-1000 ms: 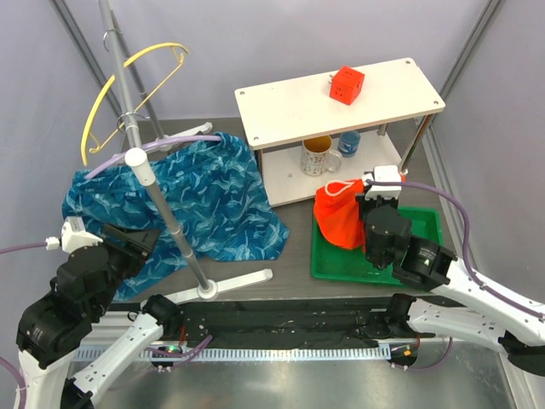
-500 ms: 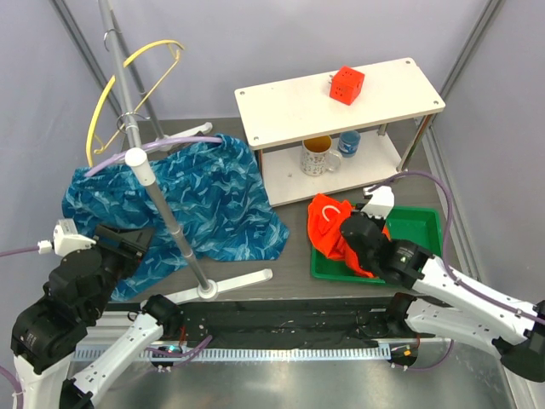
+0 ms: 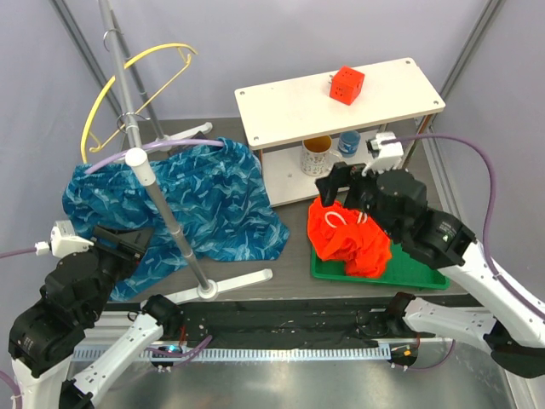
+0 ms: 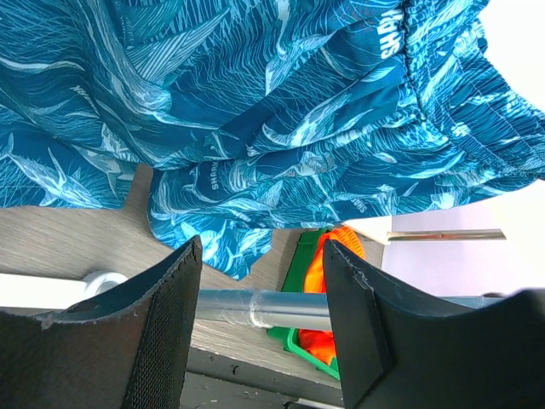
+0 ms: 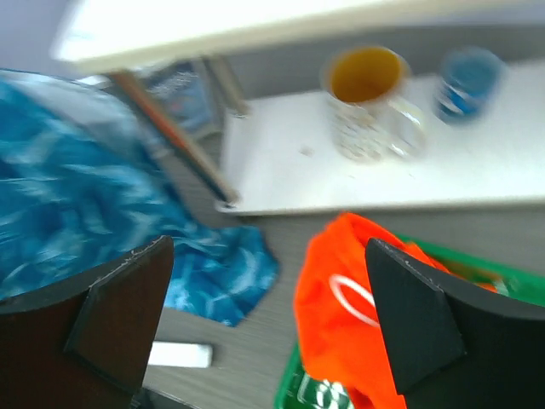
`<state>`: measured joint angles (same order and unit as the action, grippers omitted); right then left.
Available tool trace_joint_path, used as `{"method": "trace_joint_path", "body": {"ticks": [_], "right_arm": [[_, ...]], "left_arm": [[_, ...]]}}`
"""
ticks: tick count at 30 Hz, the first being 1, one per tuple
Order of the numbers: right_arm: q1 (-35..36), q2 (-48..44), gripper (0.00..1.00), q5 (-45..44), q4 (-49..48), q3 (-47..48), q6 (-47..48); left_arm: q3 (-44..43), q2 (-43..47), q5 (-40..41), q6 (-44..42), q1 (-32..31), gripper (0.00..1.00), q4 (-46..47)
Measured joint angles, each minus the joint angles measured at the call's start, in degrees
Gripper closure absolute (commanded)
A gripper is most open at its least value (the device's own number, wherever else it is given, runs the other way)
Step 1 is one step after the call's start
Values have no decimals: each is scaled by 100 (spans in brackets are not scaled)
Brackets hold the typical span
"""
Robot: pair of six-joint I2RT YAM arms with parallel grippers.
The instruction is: Remove the shorts from the hanger
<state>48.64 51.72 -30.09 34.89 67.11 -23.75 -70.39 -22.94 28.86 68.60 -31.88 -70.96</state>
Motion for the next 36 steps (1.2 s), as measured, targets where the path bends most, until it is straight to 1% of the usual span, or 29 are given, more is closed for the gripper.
{"method": "trace_joint_path", "body": {"ticks": [1, 6, 9, 14, 18, 20, 21, 23, 24, 26, 27, 30, 31, 32, 34, 35, 36], "right_arm": [[0, 181, 0, 369, -142, 321, 258], [-2, 1075, 0, 2052, -861, 1309, 1257], [0, 2046, 0, 2922, -1311, 2111, 1685], [0, 3198, 0, 3851, -1878, 2756, 2024], [-2, 3786, 1, 4358, -2096, 3154, 2159], [-2, 3982, 4, 4538, -2184, 3292, 2221], [-2, 4050, 10, 4636, -2216, 3322, 2262], [-2, 4133, 19, 4903, -2273, 3370, 2326], [-2, 4157, 29, 5051, -2317, 3375, 2347], [-2, 4179, 42, 5342, -2393, 3377, 2356], [-2, 4190, 56, 5440, -2420, 3381, 2371], [4, 4234, 65, 5740, -2529, 3397, 2288], [7, 4249, 66, 5818, -2544, 3399, 2260], [22, 4271, 70, 5897, -2553, 3405, 2245], [50, 4286, 74, 5982, -2573, 3405, 2232], [72, 4291, 79, 6035, -2583, 3405, 2221], [83, 4291, 82, 6083, -2601, 3405, 2210]], "left_arm": [[0, 4, -2, -2, 0, 41, 0], [0, 2, -52, -11, 0, 41, 55], [-7, 2, -116, -9, 0, 41, 90], [-44, 2, -223, -7, 0, 41, 129], [-66, 2, -302, -2, 0, 41, 149], [-66, 4, -341, 0, 0, 41, 162], [-66, 7, -352, 7, 0, 41, 168], [-66, 22, -367, 24, 0, 41, 170], [-66, 33, -380, 31, 0, 41, 173], [-66, 55, -393, 44, 0, 41, 188], [-66, 59, -398, 44, 0, 41, 201], [-66, 61, -402, 44, 0, 41, 219], [-66, 61, -402, 42, 0, 41, 219], [-66, 61, -402, 44, 0, 41, 219], [-66, 63, -402, 42, 0, 41, 216], [-66, 66, -402, 42, 0, 41, 216], [-66, 70, -402, 42, 0, 41, 212]]}}
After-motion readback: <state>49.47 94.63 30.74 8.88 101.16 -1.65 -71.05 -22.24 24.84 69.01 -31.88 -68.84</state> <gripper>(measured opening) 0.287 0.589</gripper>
